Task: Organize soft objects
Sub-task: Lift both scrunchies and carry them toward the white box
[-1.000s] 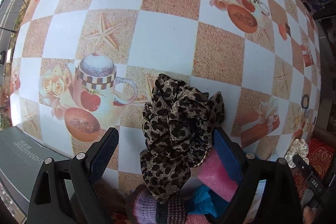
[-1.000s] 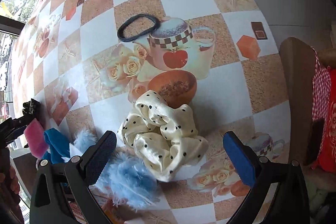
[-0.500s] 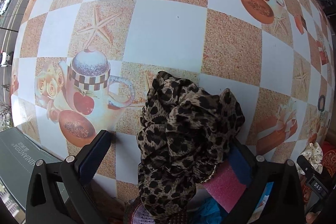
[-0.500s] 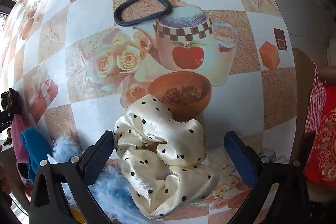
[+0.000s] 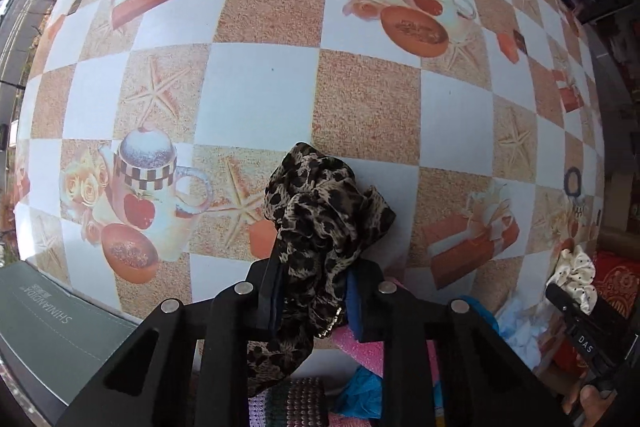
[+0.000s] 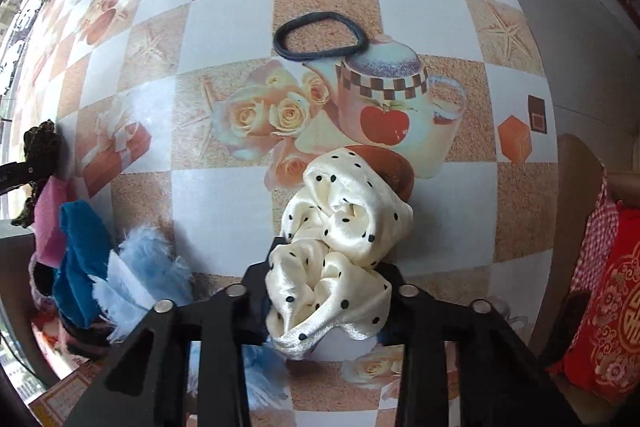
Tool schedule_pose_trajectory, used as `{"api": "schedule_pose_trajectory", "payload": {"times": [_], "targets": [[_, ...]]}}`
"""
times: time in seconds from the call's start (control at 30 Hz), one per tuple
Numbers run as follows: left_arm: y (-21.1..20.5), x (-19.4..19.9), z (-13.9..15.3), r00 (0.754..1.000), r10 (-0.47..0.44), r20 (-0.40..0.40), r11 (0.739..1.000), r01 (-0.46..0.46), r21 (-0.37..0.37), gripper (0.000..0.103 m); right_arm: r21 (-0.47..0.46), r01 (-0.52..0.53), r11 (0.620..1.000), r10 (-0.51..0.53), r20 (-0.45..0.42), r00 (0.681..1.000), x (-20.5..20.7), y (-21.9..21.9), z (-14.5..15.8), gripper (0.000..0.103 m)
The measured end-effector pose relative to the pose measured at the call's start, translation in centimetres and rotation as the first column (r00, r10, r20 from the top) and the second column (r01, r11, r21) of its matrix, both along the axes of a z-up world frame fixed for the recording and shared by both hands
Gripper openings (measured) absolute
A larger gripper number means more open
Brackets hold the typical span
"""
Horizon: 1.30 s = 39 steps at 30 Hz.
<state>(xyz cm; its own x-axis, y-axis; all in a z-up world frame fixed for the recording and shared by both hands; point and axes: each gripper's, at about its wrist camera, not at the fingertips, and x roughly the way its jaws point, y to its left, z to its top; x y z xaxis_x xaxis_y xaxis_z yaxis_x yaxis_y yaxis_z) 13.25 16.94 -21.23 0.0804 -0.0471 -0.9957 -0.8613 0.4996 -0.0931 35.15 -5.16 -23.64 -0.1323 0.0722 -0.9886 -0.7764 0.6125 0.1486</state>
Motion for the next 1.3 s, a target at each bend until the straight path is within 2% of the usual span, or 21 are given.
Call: {"api": "schedule_pose_trajectory", "payload": {"times": [0.07,0.17,0.33,0.47,0.83,1.13,1.3], "targets": [[0.1,-0.4,1.4,1.000,-0.001,0.002,0.999,0.001,0.046,0.027,0.044,0.042,0.998,-0.041,-0.034,0.999,0.4,-0.3,0.7,0.033],[-0.1,-0.9,4.0,0.999,-0.026,0.019,0.993,0.024,0.112,0.027,0.095,0.053,0.994,-0.047,-0.059,0.997,0.2,-0.1,2.2,0.033],[-0.9,-2.3,8.1,0.997,-0.056,0.056,0.983,0.045,0.180,0.027,0.167,0.013,0.986,-0.001,-0.068,0.998,-1.5,1.2,5.4,0.033],[-2.3,-4.0,9.7,0.994,-0.085,0.070,0.973,0.068,0.220,0.027,0.217,-0.034,0.976,0.050,-0.069,0.996,-4.0,2.5,8.1,0.033],[-6.8,-8.5,14.1,0.983,-0.144,0.112,0.964,0.114,0.239,0.028,0.292,-0.134,0.947,0.156,-0.052,0.986,-10.2,2.5,14.4,0.033],[-11.5,-12.3,15.4,0.972,-0.209,0.110,0.957,0.181,0.226,0.028,0.307,-0.173,0.936,0.194,-0.038,0.980,-14.4,0.1,18.0,0.033],[-15.0,-14.1,15.5,0.952,-0.288,0.103,0.943,0.263,0.205,0.028,0.306,-0.182,0.934,0.204,-0.040,0.978,-16.7,-1.7,19.2,0.033]]}}
